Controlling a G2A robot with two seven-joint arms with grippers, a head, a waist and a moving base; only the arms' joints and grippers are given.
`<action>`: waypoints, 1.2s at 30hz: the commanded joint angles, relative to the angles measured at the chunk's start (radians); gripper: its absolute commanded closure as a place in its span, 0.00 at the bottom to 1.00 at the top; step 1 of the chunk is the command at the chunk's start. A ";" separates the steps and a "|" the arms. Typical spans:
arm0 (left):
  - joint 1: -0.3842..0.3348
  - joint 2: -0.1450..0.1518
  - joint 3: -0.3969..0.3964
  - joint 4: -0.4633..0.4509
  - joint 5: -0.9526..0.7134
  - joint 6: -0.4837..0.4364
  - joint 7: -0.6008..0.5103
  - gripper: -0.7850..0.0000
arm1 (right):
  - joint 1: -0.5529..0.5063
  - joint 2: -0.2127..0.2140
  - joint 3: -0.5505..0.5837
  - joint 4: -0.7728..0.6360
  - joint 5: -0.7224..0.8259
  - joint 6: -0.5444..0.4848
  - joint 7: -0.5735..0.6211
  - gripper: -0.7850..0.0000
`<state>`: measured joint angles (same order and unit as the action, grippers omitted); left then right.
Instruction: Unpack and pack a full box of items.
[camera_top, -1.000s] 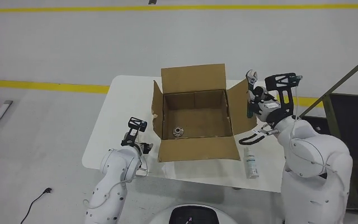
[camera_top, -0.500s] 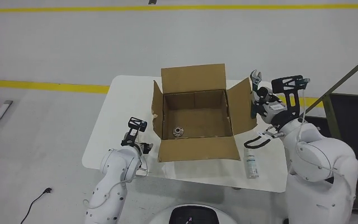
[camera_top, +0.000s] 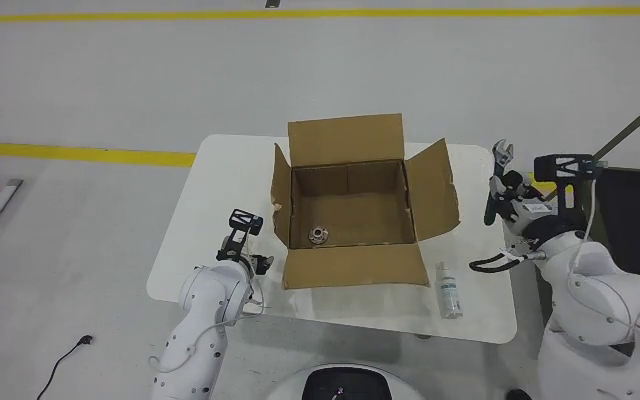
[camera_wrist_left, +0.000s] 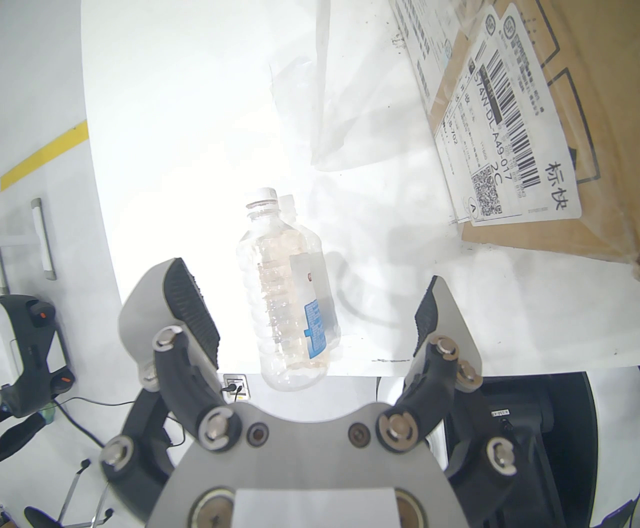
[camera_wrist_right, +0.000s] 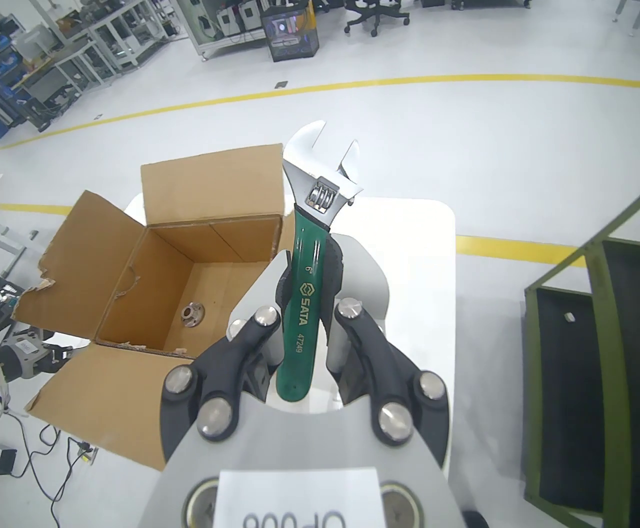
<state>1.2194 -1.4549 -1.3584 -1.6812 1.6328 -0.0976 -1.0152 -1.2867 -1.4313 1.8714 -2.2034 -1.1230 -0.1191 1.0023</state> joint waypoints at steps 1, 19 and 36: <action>0.000 0.000 0.000 0.000 0.000 0.000 0.000 0.00 | -0.022 0.005 0.031 0.002 -0.002 -0.004 0.013 1.00; 0.000 0.000 0.000 0.000 0.000 0.000 0.000 0.00 | -0.310 0.033 0.098 0.116 -0.136 -0.117 -0.060 1.00; 0.000 0.000 0.000 0.000 0.000 0.000 0.000 0.00 | -0.391 0.046 -0.069 0.260 -0.391 -0.114 -0.152 1.00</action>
<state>1.2194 -1.4549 -1.3584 -1.6812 1.6328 -0.0976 -1.0152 -1.6782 -1.3857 1.8090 -1.9496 -1.5082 -0.2392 0.8542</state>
